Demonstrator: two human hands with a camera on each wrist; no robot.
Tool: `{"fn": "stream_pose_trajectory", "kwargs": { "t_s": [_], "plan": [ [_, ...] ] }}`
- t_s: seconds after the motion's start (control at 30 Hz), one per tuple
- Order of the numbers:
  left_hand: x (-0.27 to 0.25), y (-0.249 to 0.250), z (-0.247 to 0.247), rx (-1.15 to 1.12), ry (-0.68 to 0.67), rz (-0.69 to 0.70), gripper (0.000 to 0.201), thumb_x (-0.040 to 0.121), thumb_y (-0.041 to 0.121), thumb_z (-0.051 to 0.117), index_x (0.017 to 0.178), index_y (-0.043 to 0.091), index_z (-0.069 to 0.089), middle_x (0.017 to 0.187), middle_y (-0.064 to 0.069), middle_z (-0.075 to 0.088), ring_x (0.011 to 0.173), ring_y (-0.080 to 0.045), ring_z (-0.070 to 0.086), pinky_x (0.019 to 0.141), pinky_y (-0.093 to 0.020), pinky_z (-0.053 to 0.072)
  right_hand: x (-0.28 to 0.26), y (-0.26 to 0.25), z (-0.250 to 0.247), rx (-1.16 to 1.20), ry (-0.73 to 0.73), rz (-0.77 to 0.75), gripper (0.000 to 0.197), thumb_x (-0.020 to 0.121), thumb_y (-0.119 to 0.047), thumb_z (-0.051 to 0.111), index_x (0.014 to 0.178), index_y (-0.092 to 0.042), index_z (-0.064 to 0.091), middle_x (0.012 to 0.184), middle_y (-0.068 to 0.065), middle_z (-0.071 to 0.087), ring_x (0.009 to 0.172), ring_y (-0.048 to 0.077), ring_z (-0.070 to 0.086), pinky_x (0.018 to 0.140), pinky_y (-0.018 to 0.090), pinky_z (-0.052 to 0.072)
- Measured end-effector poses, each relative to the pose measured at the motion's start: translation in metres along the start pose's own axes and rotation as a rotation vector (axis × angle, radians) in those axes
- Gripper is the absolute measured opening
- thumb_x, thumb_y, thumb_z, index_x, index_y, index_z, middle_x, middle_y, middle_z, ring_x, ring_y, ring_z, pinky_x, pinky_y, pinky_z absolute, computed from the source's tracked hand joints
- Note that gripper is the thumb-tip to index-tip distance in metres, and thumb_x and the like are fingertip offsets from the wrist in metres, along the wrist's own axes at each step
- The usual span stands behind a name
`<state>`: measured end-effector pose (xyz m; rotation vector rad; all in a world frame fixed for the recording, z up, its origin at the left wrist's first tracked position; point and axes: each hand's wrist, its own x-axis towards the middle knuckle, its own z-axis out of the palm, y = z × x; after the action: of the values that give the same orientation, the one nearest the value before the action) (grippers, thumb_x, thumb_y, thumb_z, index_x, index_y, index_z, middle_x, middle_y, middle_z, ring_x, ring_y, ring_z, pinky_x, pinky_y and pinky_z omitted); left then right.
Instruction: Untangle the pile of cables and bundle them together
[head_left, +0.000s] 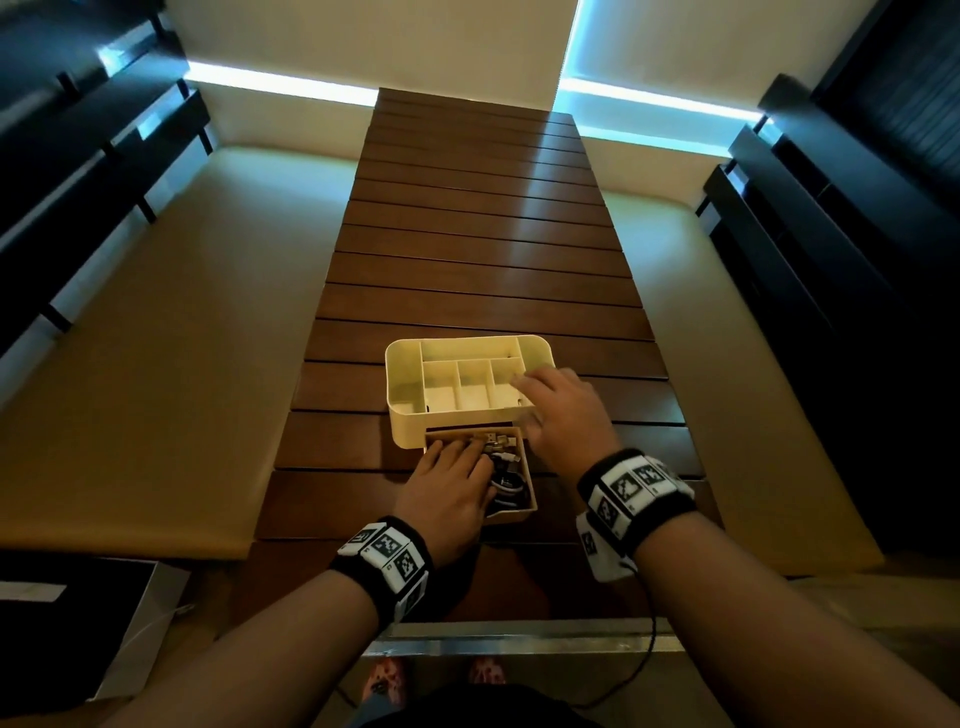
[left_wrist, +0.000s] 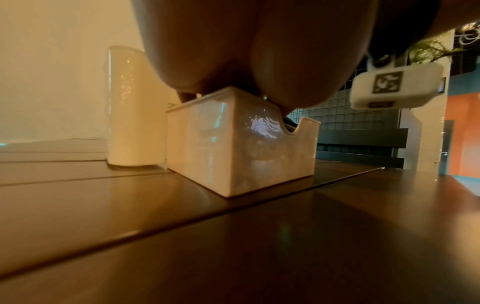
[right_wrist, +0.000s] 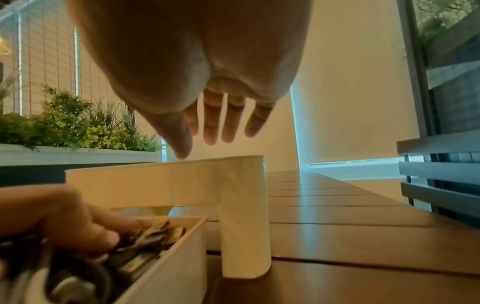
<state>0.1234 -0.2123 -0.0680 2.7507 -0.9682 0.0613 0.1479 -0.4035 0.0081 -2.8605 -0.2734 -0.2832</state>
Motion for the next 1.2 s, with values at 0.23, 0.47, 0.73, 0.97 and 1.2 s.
{"fn": "stream_pose_trajectory", "kwargs": {
  "t_s": [0.23,0.47,0.73,0.97,1.2],
  "plan": [
    [-0.003,0.004,0.001,0.040,0.057,-0.039,0.033,0.094,0.042,0.035,0.114,0.022,0.053,0.135,-0.002,0.057,0.119,-0.027,0.046,0.091,-0.049,0.038,0.009,-0.005,0.003,-0.125,-0.304,0.051,0.023,0.097,-0.019,0.046,0.108,-0.029,0.064,0.105,-0.012,0.062,0.100,0.016,0.057,0.089,0.035,0.024],
    [-0.003,0.001,0.004,0.086,0.155,0.001,0.026,0.091,0.040,0.045,0.107,0.022,0.055,0.117,0.001,0.061,0.108,-0.026,0.048,0.085,-0.043,0.035,0.003,-0.007,-0.008,-0.074,-0.418,0.033,0.027,0.100,-0.023,0.044,0.116,-0.030,0.065,0.118,-0.011,0.064,0.109,0.016,0.056,0.098,0.038,0.025],
    [-0.005,0.007,0.008,0.193,0.260,0.001,0.038,0.084,0.036,0.043,0.112,0.020,0.063,0.124,-0.004,0.046,0.101,-0.026,0.042,0.080,-0.039,0.028,0.003,-0.010,-0.010,-0.064,-0.439,0.043,0.024,0.097,-0.023,0.049,0.113,-0.031,0.065,0.115,-0.012,0.064,0.108,0.016,0.055,0.098,0.037,0.023],
    [-0.006,-0.004,-0.002,0.128,0.186,-0.022,0.028,0.087,0.040,0.054,0.106,0.023,0.066,0.108,-0.002,0.053,0.090,-0.024,0.051,0.075,-0.038,0.044,-0.002,-0.011,-0.010,-0.068,-0.496,0.037,0.029,0.097,-0.021,0.051,0.120,-0.033,0.064,0.119,-0.012,0.063,0.113,0.016,0.053,0.100,0.038,0.022],
    [-0.005,-0.006,-0.016,-0.024,0.188,0.000,0.040,0.077,0.038,0.070,0.107,0.014,0.058,0.095,-0.005,0.064,0.083,-0.022,0.061,0.070,-0.035,0.053,-0.005,-0.014,-0.005,-0.050,-0.497,0.061,0.029,0.099,-0.022,0.048,0.120,-0.033,0.064,0.120,-0.013,0.063,0.112,0.015,0.054,0.099,0.039,0.021]
  ]
}}
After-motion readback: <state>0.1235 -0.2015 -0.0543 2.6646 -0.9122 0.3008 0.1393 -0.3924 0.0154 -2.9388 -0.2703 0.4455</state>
